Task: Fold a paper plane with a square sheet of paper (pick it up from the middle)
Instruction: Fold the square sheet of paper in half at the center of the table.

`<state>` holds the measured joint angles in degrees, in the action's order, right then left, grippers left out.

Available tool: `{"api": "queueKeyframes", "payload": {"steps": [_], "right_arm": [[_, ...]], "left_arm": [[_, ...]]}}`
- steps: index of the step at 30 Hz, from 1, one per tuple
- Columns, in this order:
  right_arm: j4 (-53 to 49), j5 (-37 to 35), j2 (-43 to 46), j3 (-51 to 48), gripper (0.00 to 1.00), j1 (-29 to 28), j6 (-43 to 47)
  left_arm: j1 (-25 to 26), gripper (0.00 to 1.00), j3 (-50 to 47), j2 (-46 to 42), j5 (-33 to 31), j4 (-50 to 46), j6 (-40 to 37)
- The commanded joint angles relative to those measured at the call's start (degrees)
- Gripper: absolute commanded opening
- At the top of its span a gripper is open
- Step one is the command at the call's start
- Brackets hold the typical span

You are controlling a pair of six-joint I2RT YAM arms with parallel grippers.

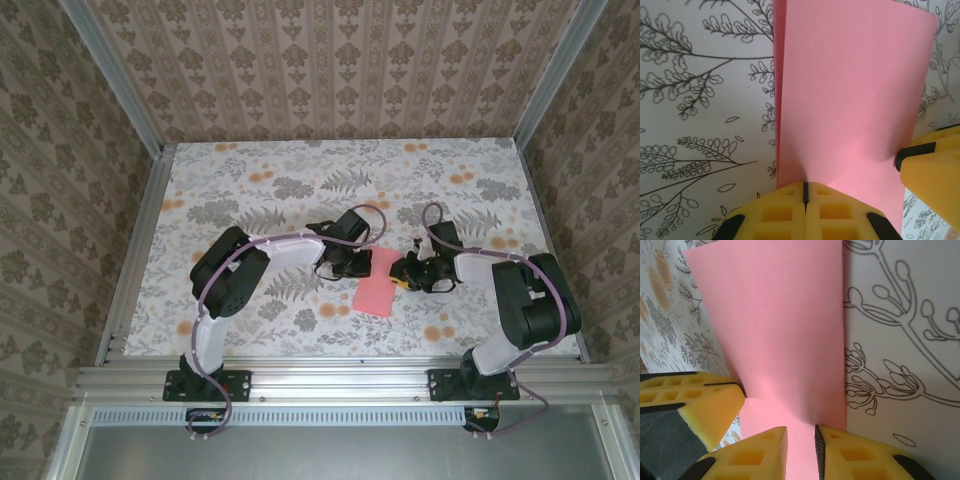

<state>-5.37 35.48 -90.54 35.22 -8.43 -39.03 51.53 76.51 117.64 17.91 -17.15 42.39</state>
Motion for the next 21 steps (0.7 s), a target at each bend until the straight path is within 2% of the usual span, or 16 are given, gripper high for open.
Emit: {"api": "queueKeyframes", "payload": {"steps": [1, 6, 10, 16, 21], "right_arm": [[-2.32, -1.42, 1.71, -1.56, 0.25, -0.17, 0.12], [-0.68, 2.29, 10.42, -5.01, 0.28, -2.01, -2.53], [3.38, 3.68, 9.55, -8.4, 0.27, -3.77, -4.85], [3.14, -0.89, 6.48, -11.65, 0.26, -4.49, -4.33], [-0.22, 0.37, 12.96, -10.97, 0.27, -5.12, -3.95]], "left_arm": [[1.12, 0.0, -2.65, 2.05, -2.09, -8.58, -1.26], [1.11, 0.0, -2.86, 2.06, -2.15, -8.37, -1.33], [1.23, 0.0, -2.42, 2.37, -1.78, -8.29, -1.39], [1.28, 0.0, -2.63, 2.28, -1.79, -8.08, -1.53], [1.29, 0.0, -2.76, 2.32, -1.73, -8.08, -1.68]]}}
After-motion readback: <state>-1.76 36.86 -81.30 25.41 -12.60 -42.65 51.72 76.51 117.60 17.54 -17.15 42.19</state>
